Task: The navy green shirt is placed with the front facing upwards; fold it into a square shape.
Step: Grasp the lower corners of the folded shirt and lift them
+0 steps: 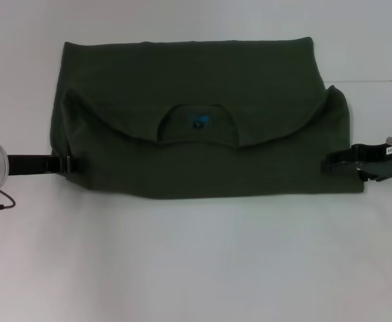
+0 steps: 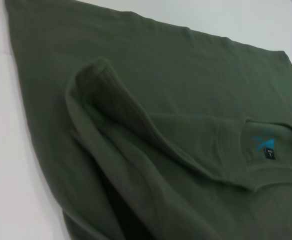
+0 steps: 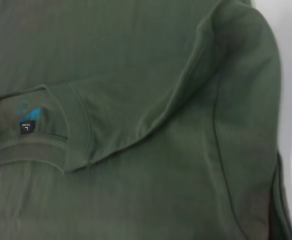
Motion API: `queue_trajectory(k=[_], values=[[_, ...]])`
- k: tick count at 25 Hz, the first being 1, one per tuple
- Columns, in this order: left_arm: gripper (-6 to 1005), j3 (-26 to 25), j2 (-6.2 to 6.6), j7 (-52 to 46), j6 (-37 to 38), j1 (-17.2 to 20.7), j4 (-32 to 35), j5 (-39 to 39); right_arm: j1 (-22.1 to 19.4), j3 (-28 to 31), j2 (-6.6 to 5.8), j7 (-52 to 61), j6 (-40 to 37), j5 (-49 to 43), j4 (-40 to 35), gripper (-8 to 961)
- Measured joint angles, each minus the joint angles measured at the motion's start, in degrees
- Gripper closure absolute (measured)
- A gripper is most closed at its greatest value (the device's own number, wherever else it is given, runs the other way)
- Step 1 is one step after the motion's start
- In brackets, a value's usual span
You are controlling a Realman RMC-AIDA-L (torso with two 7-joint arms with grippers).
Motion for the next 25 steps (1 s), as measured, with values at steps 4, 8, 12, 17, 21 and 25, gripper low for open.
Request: queue_trajectory(k=[4, 8, 12, 17, 21, 25], values=[[974, 0.01, 0.0, 0.0, -0.14, -0.09, 0.0, 0.0, 0.31, 0.0, 0.2, 0.0, 0.02, 0.0, 0.02, 104], [974, -0.03, 0.01, 0.0, -0.16, -0.19, 0.0, 0.0, 0.61, 0.0, 0.21, 0.34, 0.02, -0.01, 0.03, 137], [974, -0.08, 0.1, 0.0, -0.2, -0.27, 0.0, 0.0, 0.85, -0.04, 0.21, 0.56, 0.03, -0.28, 0.02, 170], [973, -0.16, 0.23, 0.0, -0.24, -0.35, 0.0, 0.0, 0.92, -0.9, 0.15, 0.58, 0.08, -0.33, 0.03, 287], [973, -0.18, 0.28, 0.0, -0.25, -0.43, 0.0, 0.0, 0.99, -2.36, 0.12, 0.53, 0.25, -0.35, 0.02, 438], [973, -0.18, 0.36, 0.0, -0.22, -0.48, 0.0, 0.0, 1.0, -2.81, -0.11, 0.14, 0.3, -0.37, -0.09, 641]])
